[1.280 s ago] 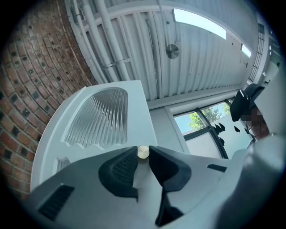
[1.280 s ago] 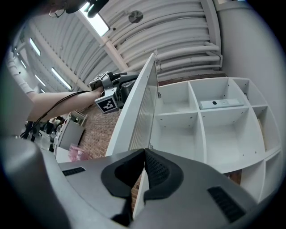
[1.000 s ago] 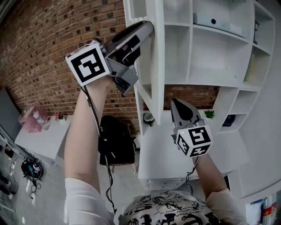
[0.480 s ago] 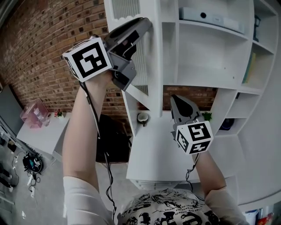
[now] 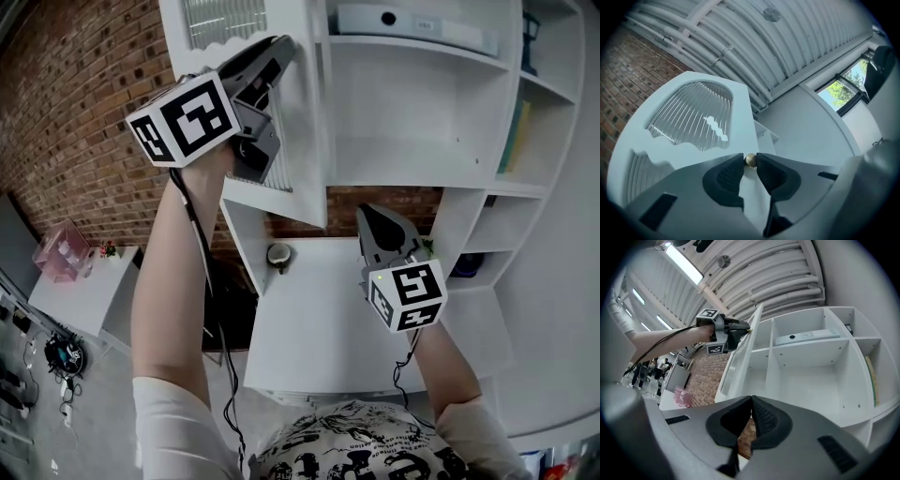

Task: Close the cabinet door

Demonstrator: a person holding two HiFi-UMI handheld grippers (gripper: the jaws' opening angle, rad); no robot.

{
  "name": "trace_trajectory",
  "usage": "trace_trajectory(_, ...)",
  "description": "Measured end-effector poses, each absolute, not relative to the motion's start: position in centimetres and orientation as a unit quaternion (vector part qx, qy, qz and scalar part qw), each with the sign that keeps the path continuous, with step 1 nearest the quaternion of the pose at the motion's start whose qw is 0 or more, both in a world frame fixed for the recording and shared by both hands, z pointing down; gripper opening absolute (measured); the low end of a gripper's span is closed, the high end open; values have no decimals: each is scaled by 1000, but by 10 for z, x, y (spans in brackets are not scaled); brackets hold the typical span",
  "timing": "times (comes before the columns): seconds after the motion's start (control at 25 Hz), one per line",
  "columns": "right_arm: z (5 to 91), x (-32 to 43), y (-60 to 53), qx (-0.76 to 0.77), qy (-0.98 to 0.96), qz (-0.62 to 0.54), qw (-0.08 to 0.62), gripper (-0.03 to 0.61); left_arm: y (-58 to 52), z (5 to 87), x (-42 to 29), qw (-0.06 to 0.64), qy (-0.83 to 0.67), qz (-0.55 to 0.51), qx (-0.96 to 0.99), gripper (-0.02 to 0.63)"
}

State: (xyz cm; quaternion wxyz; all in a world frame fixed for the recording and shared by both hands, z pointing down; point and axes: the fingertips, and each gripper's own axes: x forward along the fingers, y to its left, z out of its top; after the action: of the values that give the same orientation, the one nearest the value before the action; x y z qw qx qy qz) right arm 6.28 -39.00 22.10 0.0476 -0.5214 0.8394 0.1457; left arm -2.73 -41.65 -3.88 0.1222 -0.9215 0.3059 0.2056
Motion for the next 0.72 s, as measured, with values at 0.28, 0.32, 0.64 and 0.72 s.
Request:
trace_trajectory(0.28,226,94,-405,-507,845,160,51,15,-449,-39,-7,124,353,201,-905,101)
trace_trajectory(0.32,225,99,-407,-505,846,160,55,15,-453,-40,-5,125,363,197,-902,101)
trace_trajectory(0.64,229,119,-430,-495,853,155,64,15,-487,-42,11,152,416,153,-883,103)
trace_trajectory(0.72,231,120,-437,-491,855,153,66,15,-495,-42,13,162,426,142,-879,103)
